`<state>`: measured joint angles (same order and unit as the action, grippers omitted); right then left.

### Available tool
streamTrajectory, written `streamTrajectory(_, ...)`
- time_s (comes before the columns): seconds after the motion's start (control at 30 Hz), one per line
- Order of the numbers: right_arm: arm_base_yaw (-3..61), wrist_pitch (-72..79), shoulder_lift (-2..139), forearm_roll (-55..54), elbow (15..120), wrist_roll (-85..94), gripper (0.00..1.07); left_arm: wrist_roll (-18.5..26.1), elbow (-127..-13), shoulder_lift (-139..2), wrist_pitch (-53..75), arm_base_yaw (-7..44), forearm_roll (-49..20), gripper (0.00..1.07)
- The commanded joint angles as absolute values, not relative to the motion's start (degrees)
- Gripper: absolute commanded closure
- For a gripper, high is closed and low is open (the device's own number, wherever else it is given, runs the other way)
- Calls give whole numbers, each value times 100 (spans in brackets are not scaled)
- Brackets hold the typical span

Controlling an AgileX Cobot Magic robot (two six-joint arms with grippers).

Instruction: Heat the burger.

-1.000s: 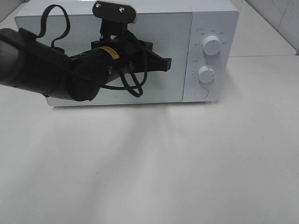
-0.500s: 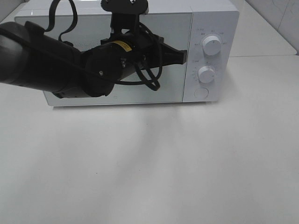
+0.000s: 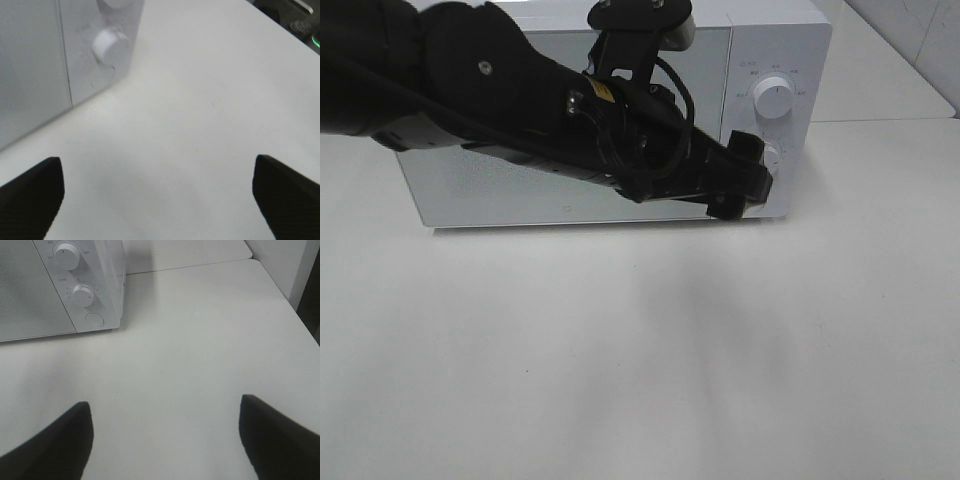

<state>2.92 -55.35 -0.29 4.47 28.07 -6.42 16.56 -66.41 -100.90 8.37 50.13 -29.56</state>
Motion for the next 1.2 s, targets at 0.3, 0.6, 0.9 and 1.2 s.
streamTrajectory(0.3, 258, -5506, -189, 458, 2807, -607, 31, 1621, -6681, -9402, 4045, 5048, -3002, 4)
streamTrajectory(0.6, 258, -5506, -189, 458, 2807, -602, 31, 1415, -6681, -9179, 5220, 4968, -2807, 4)
streamTrajectory(0.9, 258, -5506, -189, 458, 2807, -607, 31, 607, -6383, -8692, 6497, 3346, -1862, 4)
streamTrajectory(1.2, 258, -5506, -189, 458, 2807, -607, 31, 613, -5649, -7214, 6801, 699, -1656, 4)
